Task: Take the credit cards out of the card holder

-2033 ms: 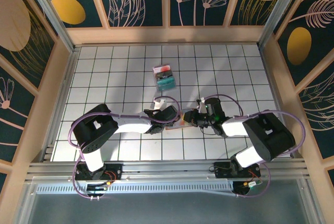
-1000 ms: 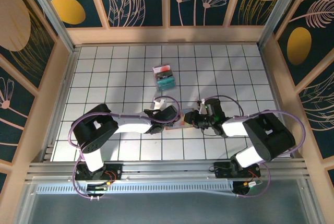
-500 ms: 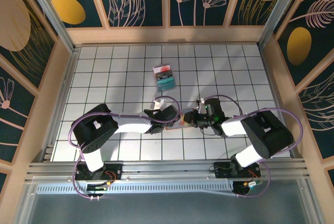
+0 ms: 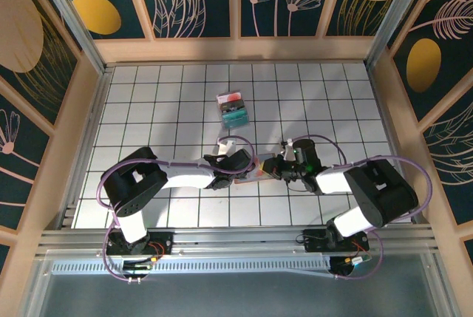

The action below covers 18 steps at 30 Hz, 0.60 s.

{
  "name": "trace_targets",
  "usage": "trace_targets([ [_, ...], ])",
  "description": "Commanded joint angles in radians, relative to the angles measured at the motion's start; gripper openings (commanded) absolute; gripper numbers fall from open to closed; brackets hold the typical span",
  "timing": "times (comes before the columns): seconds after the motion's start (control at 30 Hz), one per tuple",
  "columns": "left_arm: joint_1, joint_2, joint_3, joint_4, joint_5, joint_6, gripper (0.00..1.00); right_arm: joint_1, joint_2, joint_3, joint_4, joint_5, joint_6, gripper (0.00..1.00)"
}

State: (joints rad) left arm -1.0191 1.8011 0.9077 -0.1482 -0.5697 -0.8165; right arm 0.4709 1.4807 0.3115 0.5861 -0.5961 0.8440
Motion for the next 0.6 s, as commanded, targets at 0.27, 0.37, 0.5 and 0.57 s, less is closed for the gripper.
trace_targets([
  [0.27, 0.004, 0.049, -0.039, -0.178, 0.045, 0.033, 0.99, -0.025, -0.096, 0.003, -0.161, 0.089, -0.074, 0.00],
  [0.37, 0.005, 0.040, -0.022, -0.190, 0.035, 0.042, 0.99, -0.024, -0.115, 0.005, -0.179, 0.102, -0.078, 0.00],
  [0.5, 0.004, 0.024, 0.013, -0.205, 0.027, 0.057, 0.99, -0.024, -0.132, 0.006, -0.195, 0.120, -0.076, 0.00],
  [0.57, 0.004, 0.013, 0.034, -0.209, 0.028, 0.065, 0.99, -0.023, -0.134, 0.006, -0.192, 0.122, -0.072, 0.00],
])
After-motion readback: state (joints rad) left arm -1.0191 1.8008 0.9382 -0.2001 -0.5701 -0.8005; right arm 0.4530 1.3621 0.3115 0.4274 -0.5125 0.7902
